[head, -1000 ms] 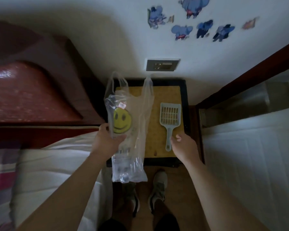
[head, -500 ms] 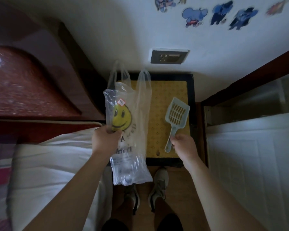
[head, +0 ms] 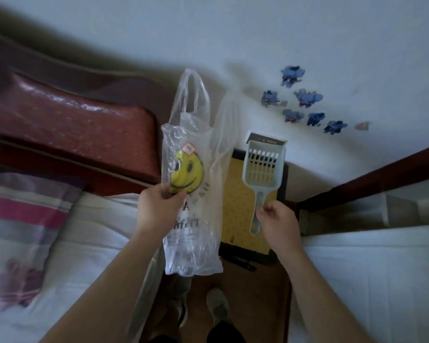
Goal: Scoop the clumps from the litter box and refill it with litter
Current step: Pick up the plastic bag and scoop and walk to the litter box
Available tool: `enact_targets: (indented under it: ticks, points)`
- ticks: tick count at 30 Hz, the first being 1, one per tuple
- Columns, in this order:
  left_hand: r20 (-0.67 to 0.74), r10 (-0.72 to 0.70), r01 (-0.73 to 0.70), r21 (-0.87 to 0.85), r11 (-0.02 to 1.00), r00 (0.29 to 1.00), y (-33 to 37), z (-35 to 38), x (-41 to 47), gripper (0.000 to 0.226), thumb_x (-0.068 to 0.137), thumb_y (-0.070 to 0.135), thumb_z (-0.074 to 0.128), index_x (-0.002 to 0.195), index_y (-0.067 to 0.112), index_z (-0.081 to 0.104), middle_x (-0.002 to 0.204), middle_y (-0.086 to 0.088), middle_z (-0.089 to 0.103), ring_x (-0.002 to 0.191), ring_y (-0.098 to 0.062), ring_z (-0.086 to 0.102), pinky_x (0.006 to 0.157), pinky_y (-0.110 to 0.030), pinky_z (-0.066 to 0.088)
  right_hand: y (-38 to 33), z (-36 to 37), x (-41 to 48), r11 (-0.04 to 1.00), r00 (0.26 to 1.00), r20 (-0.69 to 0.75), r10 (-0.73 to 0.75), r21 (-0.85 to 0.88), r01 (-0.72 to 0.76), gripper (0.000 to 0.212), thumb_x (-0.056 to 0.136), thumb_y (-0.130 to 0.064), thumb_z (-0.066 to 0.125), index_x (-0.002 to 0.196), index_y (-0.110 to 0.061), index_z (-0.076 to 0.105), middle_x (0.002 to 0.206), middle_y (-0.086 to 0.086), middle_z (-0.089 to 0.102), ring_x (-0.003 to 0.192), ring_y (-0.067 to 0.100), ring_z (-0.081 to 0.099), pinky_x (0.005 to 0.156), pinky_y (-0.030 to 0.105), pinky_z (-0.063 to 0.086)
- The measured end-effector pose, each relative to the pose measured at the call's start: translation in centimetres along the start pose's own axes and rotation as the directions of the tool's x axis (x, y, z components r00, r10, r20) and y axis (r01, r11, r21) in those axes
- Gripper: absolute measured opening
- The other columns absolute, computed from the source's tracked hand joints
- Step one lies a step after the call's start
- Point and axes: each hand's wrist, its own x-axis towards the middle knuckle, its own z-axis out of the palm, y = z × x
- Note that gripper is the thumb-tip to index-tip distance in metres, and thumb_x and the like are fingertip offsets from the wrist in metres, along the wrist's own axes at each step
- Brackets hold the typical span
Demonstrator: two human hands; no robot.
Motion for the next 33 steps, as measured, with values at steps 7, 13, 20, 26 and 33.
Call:
enact_targets:
  ticks: [7, 13, 20, 26, 33]
  points:
    - [-0.234, -0.066, 0.032, -0.148, 0.988, 0.970, 0.7, -6.9, -8.2, 0.012, 0.083, 0.019, 0.075, 0.072, 0.022, 0.070, 0.069, -0.007, 0.072, 0.057, -0.014, 0.061, 0.058, -0.033, 0.052, -5.8, -0.8, -5.1, 0.971, 0.964, 0.168, -0.207, -0.085, 0.223, 0.014, 0.097, -0.020, 0.061, 0.085, -0.014, 0.063, 0.076, 0.001, 0.065, 0.062, 0.007, 0.060, 0.052, 0.015, 0.039]
    - [-0.449, -0.172, 0.036, -0.295, 0.955, 0.877, -2.9, -14.8, -15.5, 0.013, 0.081, 0.016, 0.077, 0.070, 0.019, 0.071, 0.067, -0.008, 0.071, 0.057, -0.018, 0.061, 0.057, -0.032, 0.051, -10.5, 2.8, -12.3, 0.903, 0.863, 0.353, -0.361, -0.098, 0.418, 0.011, 0.096, -0.018, 0.061, 0.086, -0.018, 0.064, 0.075, -0.003, 0.067, 0.058, -0.003, 0.062, 0.047, 0.010, 0.043]
    - [-0.616, -0.322, 0.016, -0.449, 0.894, 0.719, -11.5, -24.9, -26.5, 0.009, 0.080, 0.015, 0.074, 0.072, 0.011, 0.073, 0.068, -0.022, 0.068, 0.053, -0.016, 0.053, 0.056, -0.032, 0.045, -13.1, 12.3, -24.0, 0.825, 0.698, 0.579, -0.421, -0.077, 0.561, 0.012, 0.093, -0.018, 0.065, 0.081, -0.016, 0.065, 0.078, 0.004, 0.071, 0.072, 0.019, 0.068, 0.060, 0.031, 0.050]
    - [-0.719, -0.426, -0.052, -0.538, 0.841, 0.550, -21.3, -32.8, -39.3, 0.007, 0.082, 0.016, 0.072, 0.076, 0.015, 0.075, 0.064, -0.016, 0.065, 0.056, -0.016, 0.051, 0.057, -0.034, 0.044, -11.9, 21.3, -38.2, 0.763, 0.523, 0.750, -0.406, -0.037, 0.645, 0.011, 0.091, -0.012, 0.065, 0.080, -0.014, 0.068, 0.077, 0.001, 0.072, 0.074, 0.015, 0.069, 0.062, 0.025, 0.049]
    - [-0.793, -0.527, -0.156, -0.588, 0.794, 0.307, -31.0, -39.8, -56.2, 0.014, 0.084, 0.011, 0.072, 0.074, 0.020, 0.075, 0.070, -0.021, 0.069, 0.057, -0.015, 0.055, 0.059, -0.034, 0.046, -7.7, 29.7, -57.2, 0.688, 0.244, 0.899, -0.364, 0.084, 0.720, 0.015, 0.092, -0.011, 0.064, 0.077, -0.012, 0.067, 0.075, 0.004, 0.072, 0.072, 0.024, 0.067, 0.062, 0.034, 0.051]
